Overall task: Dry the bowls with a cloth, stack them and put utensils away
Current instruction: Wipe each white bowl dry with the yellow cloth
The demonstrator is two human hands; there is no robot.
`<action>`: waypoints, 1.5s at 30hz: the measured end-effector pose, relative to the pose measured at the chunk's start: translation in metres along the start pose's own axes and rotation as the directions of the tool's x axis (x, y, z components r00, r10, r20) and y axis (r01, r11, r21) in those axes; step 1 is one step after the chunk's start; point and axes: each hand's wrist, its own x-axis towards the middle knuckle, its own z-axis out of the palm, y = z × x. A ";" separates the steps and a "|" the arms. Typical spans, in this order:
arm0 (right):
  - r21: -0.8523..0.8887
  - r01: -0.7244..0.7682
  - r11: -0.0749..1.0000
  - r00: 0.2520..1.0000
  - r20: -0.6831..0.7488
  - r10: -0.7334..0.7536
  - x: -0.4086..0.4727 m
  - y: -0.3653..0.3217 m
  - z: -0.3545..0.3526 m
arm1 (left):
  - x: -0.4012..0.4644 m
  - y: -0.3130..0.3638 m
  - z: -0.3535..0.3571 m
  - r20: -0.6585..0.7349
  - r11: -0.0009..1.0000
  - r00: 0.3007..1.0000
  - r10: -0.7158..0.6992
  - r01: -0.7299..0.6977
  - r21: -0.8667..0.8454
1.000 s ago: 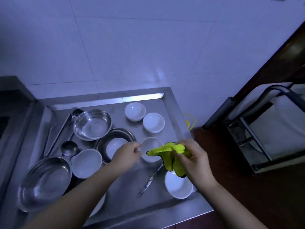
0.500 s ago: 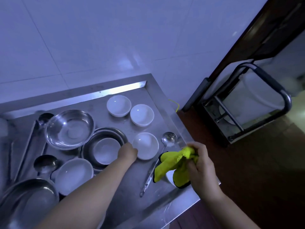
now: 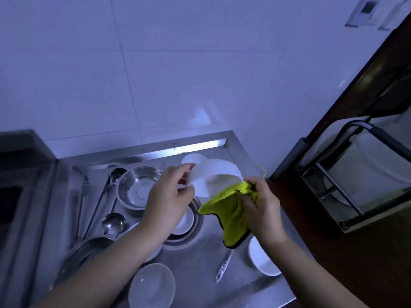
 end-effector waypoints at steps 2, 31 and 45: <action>0.040 0.050 0.998 0.998 -0.046 -0.048 0.002 -0.018 0.001 | -0.004 0.017 -0.021 -0.014 0.996 0.997 0.081 -0.081 -0.034; 0.255 0.825 0.505 0.406 0.355 -0.842 0.007 -0.108 0.005 | -0.035 0.107 -0.095 0.020 0.874 0.987 -0.158 0.149 -0.462; -0.394 0.919 -0.024 0.119 0.335 -0.935 0.065 -0.101 -0.020 | -0.015 0.136 -0.095 0.024 0.899 0.983 -0.182 0.177 -0.401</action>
